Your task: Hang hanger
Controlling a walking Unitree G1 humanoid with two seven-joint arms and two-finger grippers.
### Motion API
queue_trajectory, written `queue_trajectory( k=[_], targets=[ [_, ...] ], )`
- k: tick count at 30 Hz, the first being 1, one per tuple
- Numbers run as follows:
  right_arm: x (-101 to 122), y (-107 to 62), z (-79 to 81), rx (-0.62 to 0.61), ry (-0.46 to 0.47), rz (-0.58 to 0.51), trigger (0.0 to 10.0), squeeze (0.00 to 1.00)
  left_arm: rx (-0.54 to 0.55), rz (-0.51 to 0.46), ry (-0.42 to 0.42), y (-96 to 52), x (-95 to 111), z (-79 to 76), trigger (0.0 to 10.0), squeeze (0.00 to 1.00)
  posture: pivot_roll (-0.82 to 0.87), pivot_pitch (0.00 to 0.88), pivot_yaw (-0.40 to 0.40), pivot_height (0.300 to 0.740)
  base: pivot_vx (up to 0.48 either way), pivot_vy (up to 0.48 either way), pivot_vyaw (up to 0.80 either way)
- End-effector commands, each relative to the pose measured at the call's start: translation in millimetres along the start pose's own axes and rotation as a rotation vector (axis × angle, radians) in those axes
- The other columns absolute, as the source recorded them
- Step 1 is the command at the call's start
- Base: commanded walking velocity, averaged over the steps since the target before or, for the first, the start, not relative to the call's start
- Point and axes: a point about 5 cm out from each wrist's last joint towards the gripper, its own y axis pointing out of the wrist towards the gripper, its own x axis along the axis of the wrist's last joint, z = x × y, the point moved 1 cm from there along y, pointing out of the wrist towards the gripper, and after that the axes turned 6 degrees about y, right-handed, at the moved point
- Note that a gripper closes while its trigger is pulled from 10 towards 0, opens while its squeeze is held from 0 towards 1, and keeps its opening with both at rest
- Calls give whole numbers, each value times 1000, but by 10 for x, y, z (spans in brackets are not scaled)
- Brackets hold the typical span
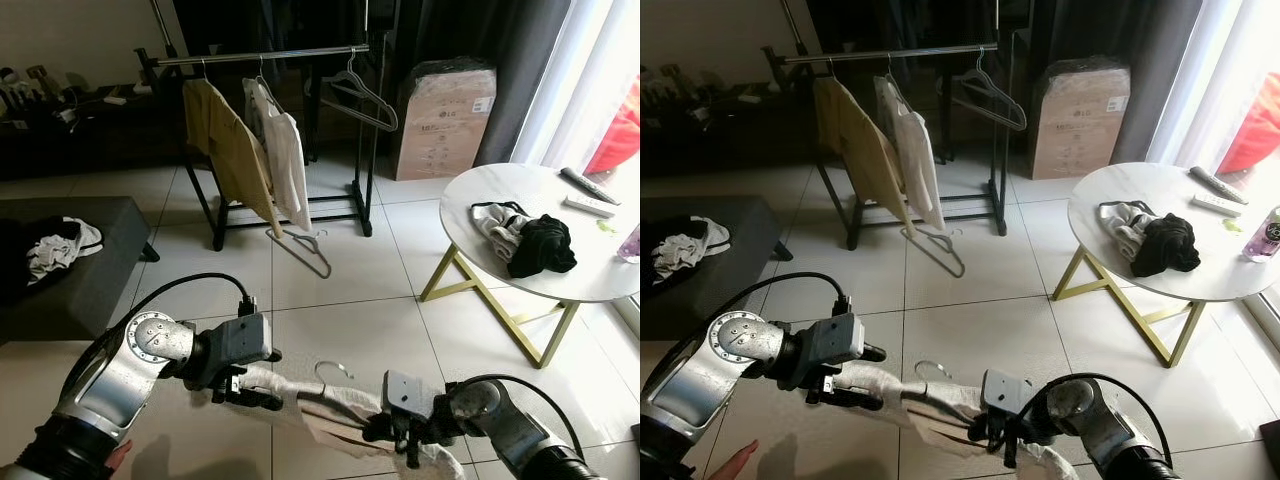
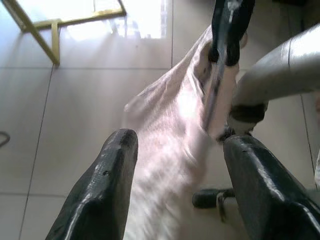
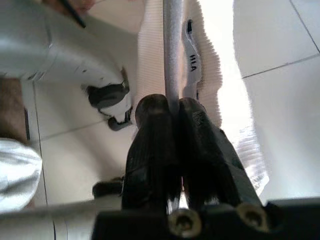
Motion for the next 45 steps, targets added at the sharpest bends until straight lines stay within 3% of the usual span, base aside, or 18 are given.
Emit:
queue_trajectory(
  k=[1,3,9,17,23,35,45],
  targets=[
    [77,31,61,49,-65,-11,0,0,-1,-14,22,31,58,31,10000,0,-66,124,31,740,0,0,0],
    [86,32,88,74,-99,11,0,0,-39,-37,30,130,128,2,10000,0,-71,124,31,740,0,0,0],
    [141,53,103,85,-109,-10,0,0,-142,-83,50,225,243,-98,10000,0,-74,124,32,740,0,0,0],
    [165,55,104,87,-118,-12,0,0,-174,-55,63,222,221,-138,10000,0,-74,124,31,740,0,0,0],
    [135,49,90,81,-109,-6,0,0,-218,-32,55,124,178,-232,10000,0,-70,127,28,740,0,0,0],
    [288,47,72,88,-126,-51,0,0,-253,-64,94,271,295,-328,10000,0,-76,128,29,740,0,0,0],
    [348,-14,79,105,-153,-59,0,0,-249,-45,83,282,294,-330,9686,0,-77,132,30,740,0,0,0]
  ],
)
